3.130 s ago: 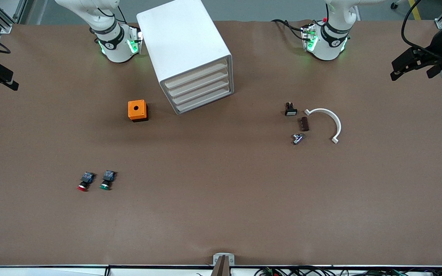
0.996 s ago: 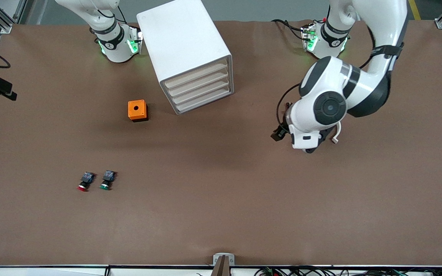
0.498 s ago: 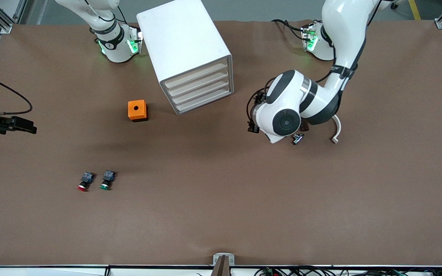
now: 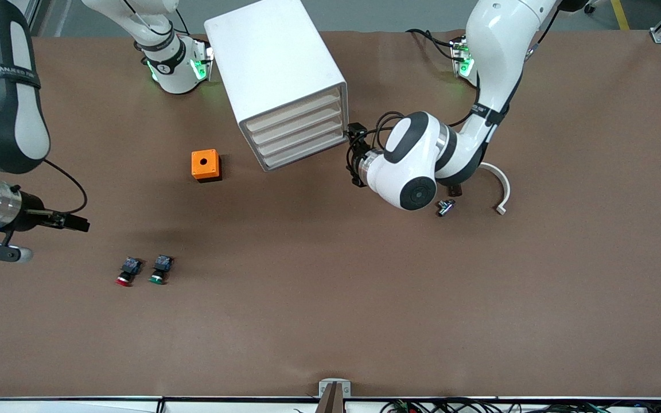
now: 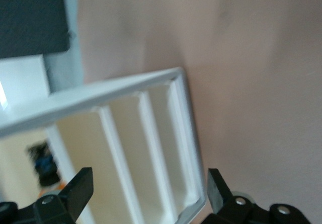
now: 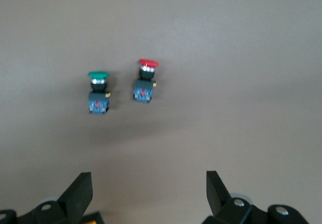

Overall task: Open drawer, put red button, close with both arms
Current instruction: 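Reach the left gripper to the cabinet drawer while the right gripper reaches the buttons, then grip the drawer front with the left gripper while the right gripper grasps the red button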

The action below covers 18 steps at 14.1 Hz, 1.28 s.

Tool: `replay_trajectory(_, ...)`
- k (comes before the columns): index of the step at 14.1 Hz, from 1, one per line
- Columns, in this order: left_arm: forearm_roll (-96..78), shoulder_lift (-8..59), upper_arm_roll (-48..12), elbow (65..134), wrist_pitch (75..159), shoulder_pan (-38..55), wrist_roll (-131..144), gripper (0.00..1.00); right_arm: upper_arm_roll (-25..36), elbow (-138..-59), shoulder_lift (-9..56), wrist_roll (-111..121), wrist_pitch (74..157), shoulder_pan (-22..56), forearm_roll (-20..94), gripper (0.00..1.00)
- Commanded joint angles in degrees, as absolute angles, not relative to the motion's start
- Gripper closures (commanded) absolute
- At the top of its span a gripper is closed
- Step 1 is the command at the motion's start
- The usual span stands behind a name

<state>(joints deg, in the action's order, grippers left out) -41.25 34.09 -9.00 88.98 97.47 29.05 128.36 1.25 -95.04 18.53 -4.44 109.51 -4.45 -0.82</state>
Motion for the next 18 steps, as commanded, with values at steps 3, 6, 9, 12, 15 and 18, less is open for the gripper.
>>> replay_trajectory(3,-51.0,38.5,-8.7,87.8,97.0,30.1,134.5,0.15,1.2,-103.4,20.6,-8.8,122.8,-5.1,-0.5,0.0)
replay_trajectory(6,-51.1,40.2,-8.8,86.4,97.0,32.4,139.0,0.36,1.2,-104.1,24.3,-11.7,127.2,-5.2,-0.5,0.0)
replay_trajectory(9,-52.3,41.0,-8.8,86.2,96.9,34.0,139.2,0.44,1.2,-106.3,27.4,-13.7,135.2,-5.4,-0.5,0.0)
replay_trajectory(12,-54.4,42.1,-8.8,86.2,97.0,35.5,138.9,0.45,1.2,-106.4,30.6,-14.1,139.5,-5.7,-0.5,0.0)
replay_trajectory(15,-54.9,43.4,-8.9,86.0,97.0,35.9,138.5,0.45,1.2,-106.3,31.8,-18.0,140.8,-4.8,-0.4,0.0)
replay_trajectory(18,-56.0,44.3,-8.9,86.1,96.9,36.9,138.6,0.46,1.2,-106.3,33.6,-19.9,143.3,-4.0,-0.4,0.0)
